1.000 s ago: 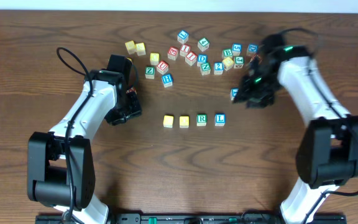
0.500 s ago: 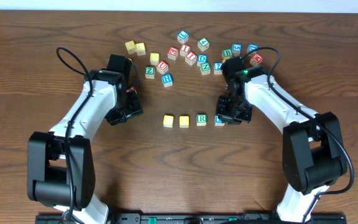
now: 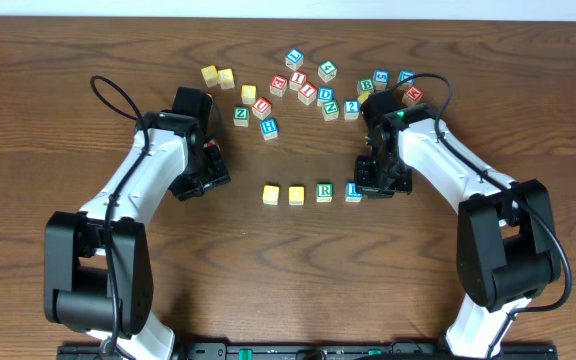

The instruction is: Spell out CORL

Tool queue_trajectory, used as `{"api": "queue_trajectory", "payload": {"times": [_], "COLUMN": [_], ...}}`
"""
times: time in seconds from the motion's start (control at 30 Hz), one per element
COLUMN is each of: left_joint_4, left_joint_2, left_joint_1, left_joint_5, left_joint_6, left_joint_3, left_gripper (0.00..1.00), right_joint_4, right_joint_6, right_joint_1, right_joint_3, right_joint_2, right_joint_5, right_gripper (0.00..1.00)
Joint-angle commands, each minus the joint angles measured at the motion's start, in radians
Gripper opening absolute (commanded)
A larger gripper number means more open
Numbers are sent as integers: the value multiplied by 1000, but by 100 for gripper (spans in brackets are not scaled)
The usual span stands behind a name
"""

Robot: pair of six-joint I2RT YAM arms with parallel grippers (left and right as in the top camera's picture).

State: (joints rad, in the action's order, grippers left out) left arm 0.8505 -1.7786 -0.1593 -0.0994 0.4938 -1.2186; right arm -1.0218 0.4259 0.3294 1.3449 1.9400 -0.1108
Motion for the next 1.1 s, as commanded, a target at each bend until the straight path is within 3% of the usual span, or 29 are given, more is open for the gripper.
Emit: {"api": "queue_trajectory", "payload": {"times": [0.0, 0.5, 1.07], "left_joint_4": [-4, -4, -4], "left_joint_2": [-6, -6, -6], "left_joint_1": [1, 1, 1], "left_joint_5": [5, 5, 5], "left_joint_6": [1, 1, 1], "left_joint_3": [5, 5, 5], "left_gripper": [56, 56, 56], "right_joint_4": [5, 222, 255], "right_joint_6": [-26, 34, 49], "right_joint_1": [-12, 13, 44], "right_joint_3": [-14, -114, -115], "right_joint_2": [-7, -7, -7], "right_joint_5": [20, 0, -56], "right_gripper": [1, 1, 1]}}
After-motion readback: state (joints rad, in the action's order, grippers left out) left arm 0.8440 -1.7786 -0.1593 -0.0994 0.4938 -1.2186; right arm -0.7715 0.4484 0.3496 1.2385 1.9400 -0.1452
